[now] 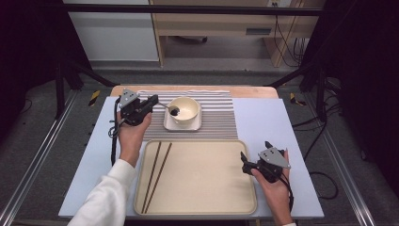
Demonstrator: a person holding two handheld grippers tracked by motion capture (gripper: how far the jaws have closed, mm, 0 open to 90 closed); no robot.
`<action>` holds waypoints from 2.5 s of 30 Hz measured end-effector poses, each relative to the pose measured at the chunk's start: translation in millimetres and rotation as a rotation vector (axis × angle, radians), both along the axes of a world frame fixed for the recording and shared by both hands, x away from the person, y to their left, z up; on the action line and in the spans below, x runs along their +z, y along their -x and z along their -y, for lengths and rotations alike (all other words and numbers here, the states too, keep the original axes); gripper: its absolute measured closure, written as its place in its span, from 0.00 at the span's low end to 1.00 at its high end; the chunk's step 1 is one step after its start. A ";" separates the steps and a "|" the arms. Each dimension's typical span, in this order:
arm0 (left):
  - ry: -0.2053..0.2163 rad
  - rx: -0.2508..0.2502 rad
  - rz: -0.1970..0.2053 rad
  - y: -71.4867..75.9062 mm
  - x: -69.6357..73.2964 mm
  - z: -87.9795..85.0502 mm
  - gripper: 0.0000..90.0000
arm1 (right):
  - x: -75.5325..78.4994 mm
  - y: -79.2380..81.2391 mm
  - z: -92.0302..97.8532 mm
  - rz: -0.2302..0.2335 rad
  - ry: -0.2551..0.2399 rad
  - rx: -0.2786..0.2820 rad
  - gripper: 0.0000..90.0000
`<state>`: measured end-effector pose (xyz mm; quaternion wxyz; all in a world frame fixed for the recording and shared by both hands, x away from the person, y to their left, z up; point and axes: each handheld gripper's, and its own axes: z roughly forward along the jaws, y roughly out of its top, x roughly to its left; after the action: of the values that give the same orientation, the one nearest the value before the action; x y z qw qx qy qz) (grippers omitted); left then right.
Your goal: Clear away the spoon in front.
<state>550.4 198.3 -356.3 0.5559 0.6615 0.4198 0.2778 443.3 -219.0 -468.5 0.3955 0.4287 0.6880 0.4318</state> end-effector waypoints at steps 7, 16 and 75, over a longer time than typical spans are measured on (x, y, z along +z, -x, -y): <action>0.007 -0.074 -0.019 16.2 3.3 4.4 0.99 | 0.2 -0.9 7.0 -0.019 -0.003 -0.023 0.07; -0.001 -0.133 -0.013 36.8 7.5 7.1 0.99 | 0.6 -0.3 6.9 0.008 0.015 -0.045 0.08; -0.053 -0.245 -0.112 145.7 -39.0 -10.0 0.99 | -0.4 1.5 6.8 0.023 0.004 -0.044 0.08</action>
<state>404.7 208.4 -395.2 0.5439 0.7365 0.3589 0.1814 441.8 -225.7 -468.9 0.4137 0.4378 0.6747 0.4265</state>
